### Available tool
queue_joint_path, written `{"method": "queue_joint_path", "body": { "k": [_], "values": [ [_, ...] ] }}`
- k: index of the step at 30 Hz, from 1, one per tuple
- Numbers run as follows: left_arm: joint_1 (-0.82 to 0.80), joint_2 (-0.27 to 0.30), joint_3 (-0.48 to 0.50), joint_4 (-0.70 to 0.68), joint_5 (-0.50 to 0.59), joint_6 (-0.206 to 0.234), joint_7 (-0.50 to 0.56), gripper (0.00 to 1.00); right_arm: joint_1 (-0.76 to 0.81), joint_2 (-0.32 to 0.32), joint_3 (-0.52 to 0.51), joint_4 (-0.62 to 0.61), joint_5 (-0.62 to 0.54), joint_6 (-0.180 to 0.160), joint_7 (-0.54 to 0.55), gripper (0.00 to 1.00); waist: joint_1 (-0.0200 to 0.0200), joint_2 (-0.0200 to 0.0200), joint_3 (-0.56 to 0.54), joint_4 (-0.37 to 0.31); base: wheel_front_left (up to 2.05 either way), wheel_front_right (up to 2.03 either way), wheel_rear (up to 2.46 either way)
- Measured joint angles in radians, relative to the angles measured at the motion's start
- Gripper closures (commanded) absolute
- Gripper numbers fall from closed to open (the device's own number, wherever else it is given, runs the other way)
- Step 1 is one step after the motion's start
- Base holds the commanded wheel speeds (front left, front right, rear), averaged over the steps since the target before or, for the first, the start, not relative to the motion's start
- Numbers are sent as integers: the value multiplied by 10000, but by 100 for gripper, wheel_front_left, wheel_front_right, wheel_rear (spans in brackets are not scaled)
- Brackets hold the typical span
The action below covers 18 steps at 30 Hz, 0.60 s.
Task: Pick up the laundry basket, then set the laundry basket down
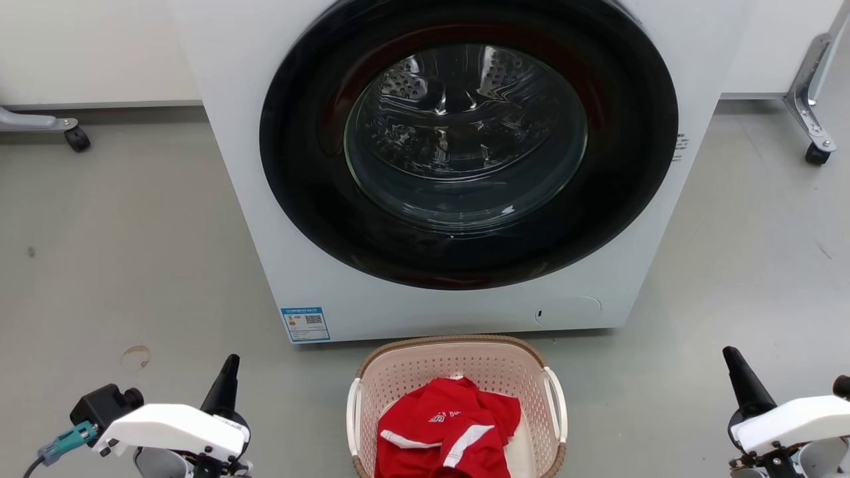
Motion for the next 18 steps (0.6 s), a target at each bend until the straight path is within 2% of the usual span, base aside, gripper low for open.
{"method": "queue_joint_path", "body": {
  "k": [18],
  "values": [
    [201,-725,1221,-38,-800,-612,435,100,-8,0,-617,-207,1601,-2,194,100,0,0,100,-57,0,0,0]
  ]
}}
